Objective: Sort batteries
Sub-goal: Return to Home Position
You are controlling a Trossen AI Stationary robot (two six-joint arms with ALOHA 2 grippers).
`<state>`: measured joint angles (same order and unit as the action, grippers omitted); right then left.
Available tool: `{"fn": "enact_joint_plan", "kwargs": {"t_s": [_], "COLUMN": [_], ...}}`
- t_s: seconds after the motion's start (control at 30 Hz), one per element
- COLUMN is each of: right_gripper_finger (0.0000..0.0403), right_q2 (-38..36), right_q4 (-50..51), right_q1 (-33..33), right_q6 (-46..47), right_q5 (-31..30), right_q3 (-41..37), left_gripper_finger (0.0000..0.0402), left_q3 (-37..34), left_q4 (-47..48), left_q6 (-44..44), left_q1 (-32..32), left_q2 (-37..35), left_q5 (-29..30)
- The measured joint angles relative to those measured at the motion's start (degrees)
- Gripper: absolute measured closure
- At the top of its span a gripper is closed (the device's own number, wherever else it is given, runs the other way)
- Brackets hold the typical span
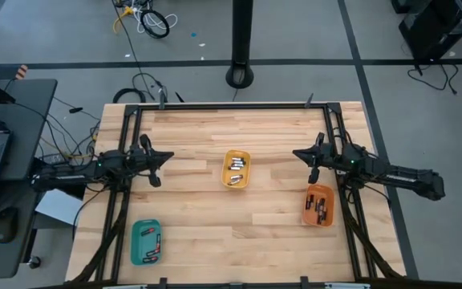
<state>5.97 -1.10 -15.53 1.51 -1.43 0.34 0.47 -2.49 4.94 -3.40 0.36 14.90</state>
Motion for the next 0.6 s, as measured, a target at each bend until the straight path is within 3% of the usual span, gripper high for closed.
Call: {"fn": "enact_joint_plan", "kwargs": {"t_s": [0.1,0.6], "right_gripper_finger": [0.0385,0.0386], "right_q2": [1.15,2.61], "right_q4": [0.01,-0.07], "right_q1": [0.00,0.02], "right_q6": [0.01,1.40], "right_q5": [-0.02,-0.04], "right_q3": [0.00,0.02], "left_gripper_finger": [0.0390,0.0390], "left_q3": [0.00,-0.02], "left_q4": [-0.42,-2.22], "left_q6": [3.38,-0.67], "left_q1": [0.00,0.00], "left_q2": [0.00,0.00], "left_q5": [0.95,2.03]}}
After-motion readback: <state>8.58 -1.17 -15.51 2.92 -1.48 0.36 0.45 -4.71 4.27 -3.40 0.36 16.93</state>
